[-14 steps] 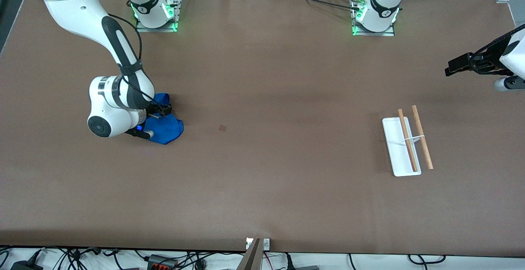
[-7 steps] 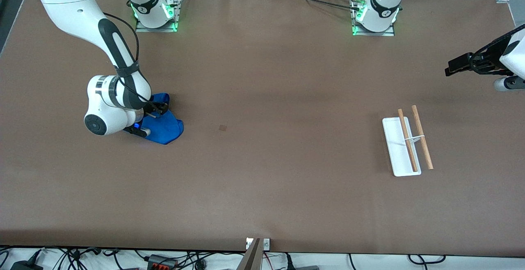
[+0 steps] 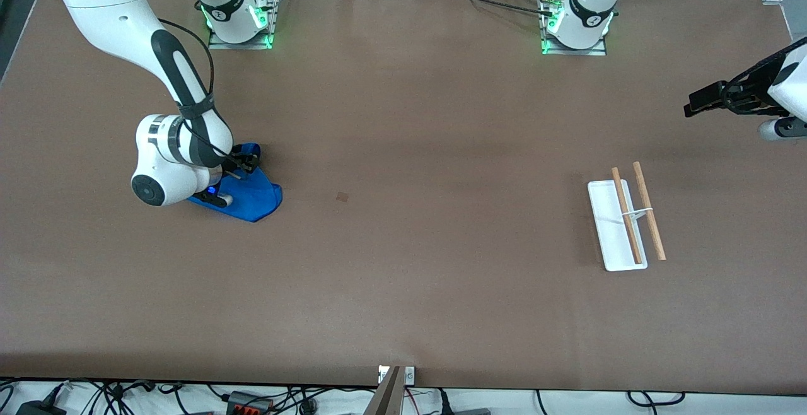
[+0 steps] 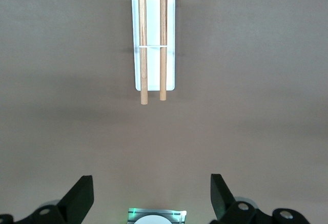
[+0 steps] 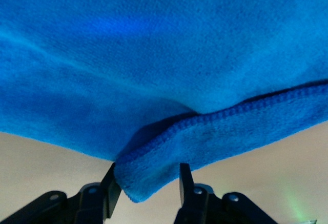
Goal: Pass towel and hang on rack
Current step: 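Lower the right gripper onto the blue towel and grasp its edge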
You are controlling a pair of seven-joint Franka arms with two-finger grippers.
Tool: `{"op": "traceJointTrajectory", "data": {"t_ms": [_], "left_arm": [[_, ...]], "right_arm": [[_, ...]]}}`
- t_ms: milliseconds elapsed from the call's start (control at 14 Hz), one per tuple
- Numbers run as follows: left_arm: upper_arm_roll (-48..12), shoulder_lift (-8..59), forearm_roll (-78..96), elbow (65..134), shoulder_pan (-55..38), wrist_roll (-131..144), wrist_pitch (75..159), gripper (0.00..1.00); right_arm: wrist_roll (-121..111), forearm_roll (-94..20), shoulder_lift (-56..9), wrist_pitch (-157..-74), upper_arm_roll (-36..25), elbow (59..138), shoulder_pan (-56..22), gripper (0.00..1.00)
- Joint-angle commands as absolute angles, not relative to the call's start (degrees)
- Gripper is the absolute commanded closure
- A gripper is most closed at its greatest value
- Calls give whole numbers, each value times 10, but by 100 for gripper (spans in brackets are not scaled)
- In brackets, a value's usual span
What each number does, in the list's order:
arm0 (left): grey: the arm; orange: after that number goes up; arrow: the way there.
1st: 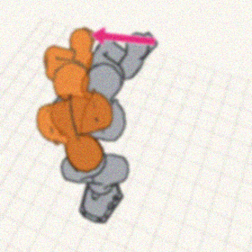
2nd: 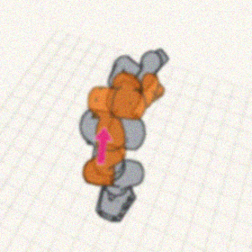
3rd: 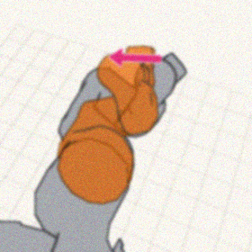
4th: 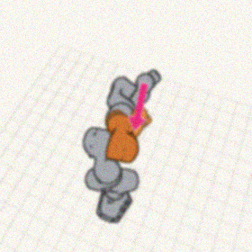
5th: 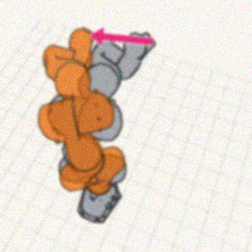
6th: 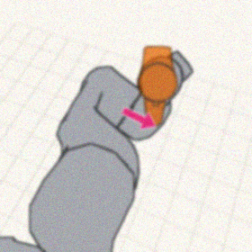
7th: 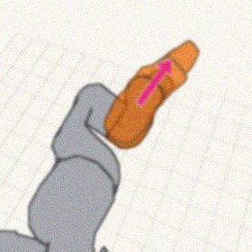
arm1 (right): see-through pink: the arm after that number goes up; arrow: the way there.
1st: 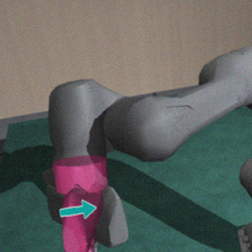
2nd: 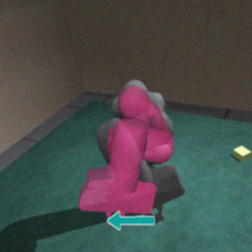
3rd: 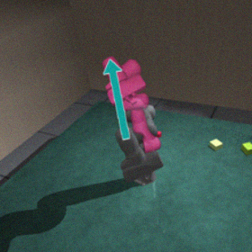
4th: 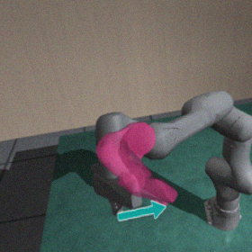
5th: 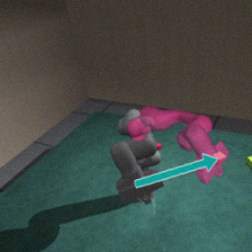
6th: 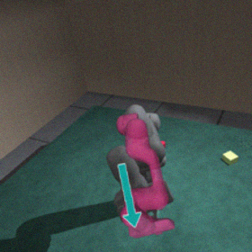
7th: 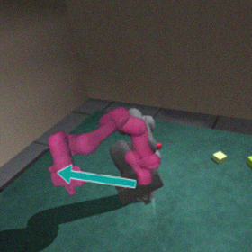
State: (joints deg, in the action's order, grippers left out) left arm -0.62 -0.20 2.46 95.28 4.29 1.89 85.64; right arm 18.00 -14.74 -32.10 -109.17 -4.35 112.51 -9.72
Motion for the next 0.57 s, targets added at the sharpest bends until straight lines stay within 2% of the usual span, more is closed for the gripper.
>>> {"op": "traceJointTrajectory", "data": {"t_ms": [0,143,357,500], "left_arm": [[-7,6,32,934,46,17,844,0],[-7,6,32,934,47,16,844,0],[-7,6,32,934,47,16,844,0],[-7,6,32,934,46,17,844,0]], "right_arm": [[186,-157,-311,-1096,-40,1135,-98,85],[186,-160,-310,-1094,-40,1131,-94,100],[180,-160,-297,-1082,-40,1115,-99,100],[177,-158,-291,-1009,-40,1047,-103,100]]}}
